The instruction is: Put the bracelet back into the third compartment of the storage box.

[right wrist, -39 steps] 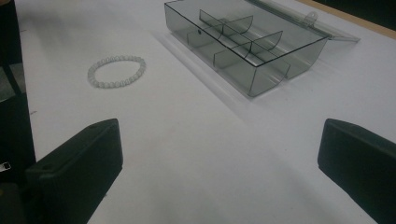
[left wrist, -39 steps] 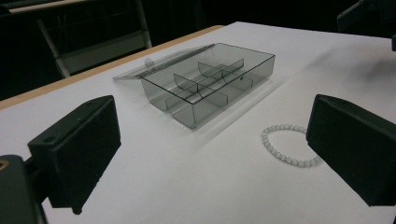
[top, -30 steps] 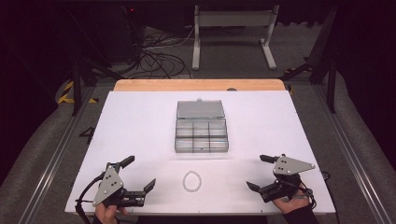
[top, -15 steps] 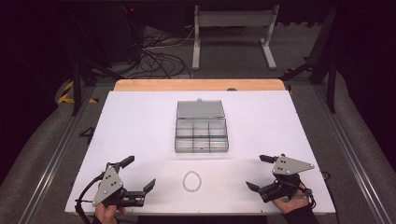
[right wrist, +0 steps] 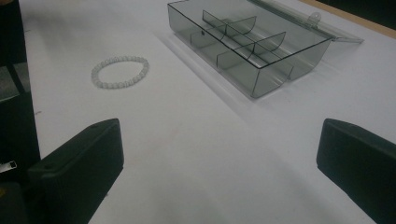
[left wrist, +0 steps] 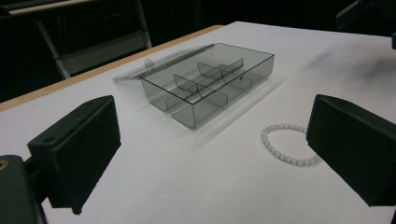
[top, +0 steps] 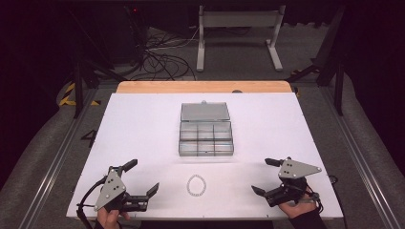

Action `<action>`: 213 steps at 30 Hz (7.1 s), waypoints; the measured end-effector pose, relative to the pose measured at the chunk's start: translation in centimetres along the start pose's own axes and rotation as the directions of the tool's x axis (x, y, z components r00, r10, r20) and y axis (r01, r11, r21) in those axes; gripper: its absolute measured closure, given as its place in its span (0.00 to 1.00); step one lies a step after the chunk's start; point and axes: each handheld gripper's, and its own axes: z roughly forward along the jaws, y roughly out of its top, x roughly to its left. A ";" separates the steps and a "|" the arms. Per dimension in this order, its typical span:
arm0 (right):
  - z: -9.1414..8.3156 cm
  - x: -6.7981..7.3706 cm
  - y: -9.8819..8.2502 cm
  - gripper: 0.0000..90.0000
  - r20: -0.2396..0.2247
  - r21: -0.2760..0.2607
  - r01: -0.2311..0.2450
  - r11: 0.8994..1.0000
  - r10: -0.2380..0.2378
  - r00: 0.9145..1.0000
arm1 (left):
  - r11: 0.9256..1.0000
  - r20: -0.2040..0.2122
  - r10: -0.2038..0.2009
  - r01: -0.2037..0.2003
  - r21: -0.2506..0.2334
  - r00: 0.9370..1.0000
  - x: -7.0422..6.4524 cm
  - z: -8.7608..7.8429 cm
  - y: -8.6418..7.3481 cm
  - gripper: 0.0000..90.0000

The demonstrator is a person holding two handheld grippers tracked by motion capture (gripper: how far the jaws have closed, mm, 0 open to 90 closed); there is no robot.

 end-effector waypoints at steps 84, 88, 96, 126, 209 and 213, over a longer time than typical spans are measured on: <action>9.8 4.1 10.0 0.31 -0.276 0.075 0.122 0.990 -0.097 0.956 | 1.000 0.022 -0.005 0.004 0.018 1.000 0.1 -0.2 0.0 0.04; 10.3 3.9 10.1 0.42 -0.291 0.127 0.104 0.986 -0.063 0.955 | 1.000 0.023 0.000 0.000 0.018 1.000 0.1 -0.2 0.0 0.04; 11.4 3.8 10.1 0.49 -0.292 0.205 0.076 0.976 -0.013 0.956 | 1.000 0.022 -0.005 0.005 0.021 1.000 0.1 -0.2 0.0 0.04; 16.5 5.3 9.3 0.74 -0.300 0.425 0.188 0.885 -0.058 0.952 | 1.000 0.024 -0.004 0.004 0.022 1.000 0.2 -0.2 0.0 0.04; 11.4 5.6 13.2 0.96 -0.222 0.229 0.204 0.952 -0.153 0.963 | 1.000 0.032 -0.003 0.002 0.024 0.999 0.3 -0.2 0.0 0.04; 11.2 5.5 13.5 0.96 -0.210 0.227 0.208 0.951 -0.161 0.964 | 1.000 0.031 -0.008 0.007 0.025 0.999 0.2 -0.2 0.0 0.04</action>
